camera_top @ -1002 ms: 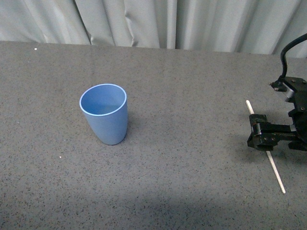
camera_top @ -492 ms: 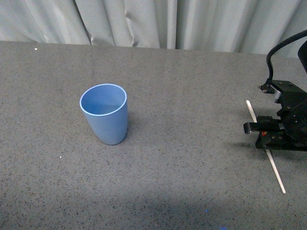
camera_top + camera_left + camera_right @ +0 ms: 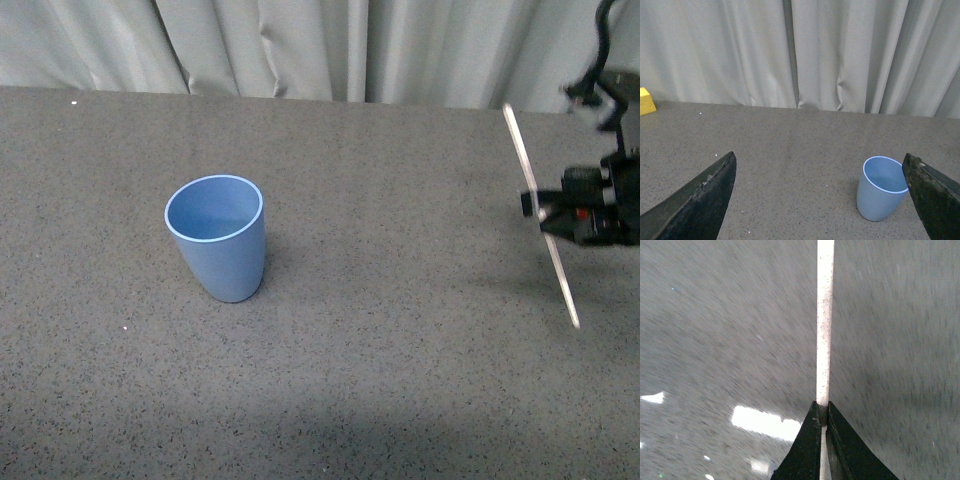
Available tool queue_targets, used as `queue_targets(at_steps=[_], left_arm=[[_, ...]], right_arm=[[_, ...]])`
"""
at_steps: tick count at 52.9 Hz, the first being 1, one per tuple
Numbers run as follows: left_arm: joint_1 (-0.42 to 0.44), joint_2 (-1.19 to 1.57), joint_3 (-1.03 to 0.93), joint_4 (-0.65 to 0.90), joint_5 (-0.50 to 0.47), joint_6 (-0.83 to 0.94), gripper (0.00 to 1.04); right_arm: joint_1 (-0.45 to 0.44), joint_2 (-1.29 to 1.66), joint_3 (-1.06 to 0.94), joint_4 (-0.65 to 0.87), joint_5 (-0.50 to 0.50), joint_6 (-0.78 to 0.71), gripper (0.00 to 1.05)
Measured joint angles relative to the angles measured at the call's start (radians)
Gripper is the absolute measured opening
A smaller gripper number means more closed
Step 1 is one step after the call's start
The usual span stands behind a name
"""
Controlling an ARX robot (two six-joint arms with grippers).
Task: Transfer chopsticks to blue cup
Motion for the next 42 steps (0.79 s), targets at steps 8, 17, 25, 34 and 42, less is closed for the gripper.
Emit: queue_targets(at_steps=[8, 17, 25, 34, 42], left_arm=[[0.000, 0.000, 0.000, 0.000, 0.000, 0.000, 0.98], [0.000, 0.000, 0.000, 0.000, 0.000, 0.000, 0.98], [0.000, 0.000, 0.000, 0.000, 0.000, 0.000, 0.98], [0.000, 0.000, 0.000, 0.000, 0.000, 0.000, 0.98], [0.000, 0.000, 0.000, 0.000, 0.000, 0.000, 0.98]], right_arm=[[0.087, -0.116, -0.047, 0.229, -0.059, -0.022, 0.01], [0.222, -0.130, -0.066, 0.510, -0.197, -0.001, 0.01], [0.329, -0.061, -0.016, 0.605, -0.249, 0.011, 0.01], [0.388, 0.048, 0.100, 0.611, -0.257, 0.032, 0.01], [0.423, 0.132, 0.182, 0.609, -0.259, 0.061, 0.01]])
